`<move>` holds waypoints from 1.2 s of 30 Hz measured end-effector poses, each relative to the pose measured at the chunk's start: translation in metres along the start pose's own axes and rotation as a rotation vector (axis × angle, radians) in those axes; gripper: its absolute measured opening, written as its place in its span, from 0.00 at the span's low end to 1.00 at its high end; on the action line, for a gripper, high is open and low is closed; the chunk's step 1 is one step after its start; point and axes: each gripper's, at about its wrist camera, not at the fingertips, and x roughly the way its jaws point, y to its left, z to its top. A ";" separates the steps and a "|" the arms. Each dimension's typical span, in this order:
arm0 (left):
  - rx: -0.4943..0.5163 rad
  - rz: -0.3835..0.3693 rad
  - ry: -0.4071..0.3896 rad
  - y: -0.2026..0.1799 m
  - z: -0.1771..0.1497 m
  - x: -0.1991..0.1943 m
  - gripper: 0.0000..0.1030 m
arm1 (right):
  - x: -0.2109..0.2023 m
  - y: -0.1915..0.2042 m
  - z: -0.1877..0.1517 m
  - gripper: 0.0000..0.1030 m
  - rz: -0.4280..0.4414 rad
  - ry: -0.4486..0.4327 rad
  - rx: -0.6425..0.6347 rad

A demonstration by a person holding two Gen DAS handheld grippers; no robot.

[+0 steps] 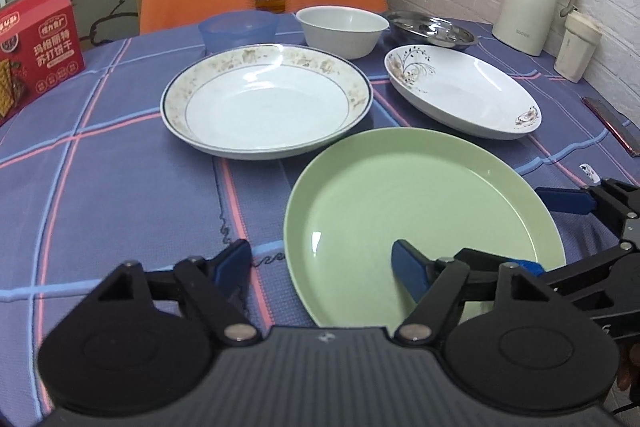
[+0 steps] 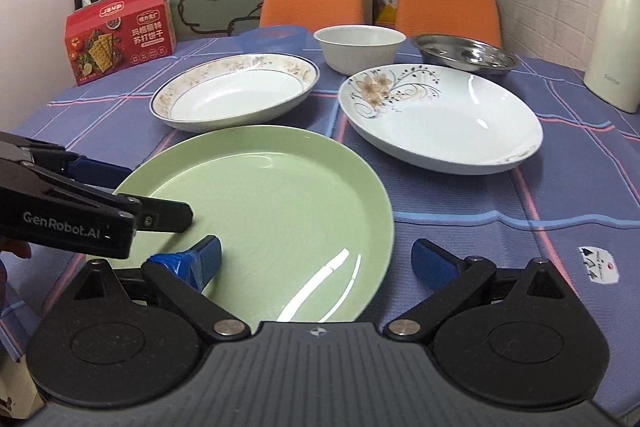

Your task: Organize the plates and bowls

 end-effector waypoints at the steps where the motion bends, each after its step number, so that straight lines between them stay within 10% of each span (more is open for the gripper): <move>1: 0.000 -0.003 0.002 -0.001 0.000 0.000 0.66 | 0.000 0.001 -0.001 0.87 0.012 -0.005 -0.007; 16: -0.054 -0.009 0.053 -0.012 0.005 -0.004 0.50 | -0.009 0.018 -0.006 0.87 0.022 -0.044 0.020; 36: -0.173 0.096 0.054 0.066 -0.025 -0.040 0.50 | 0.014 0.096 0.009 0.87 0.119 -0.005 -0.037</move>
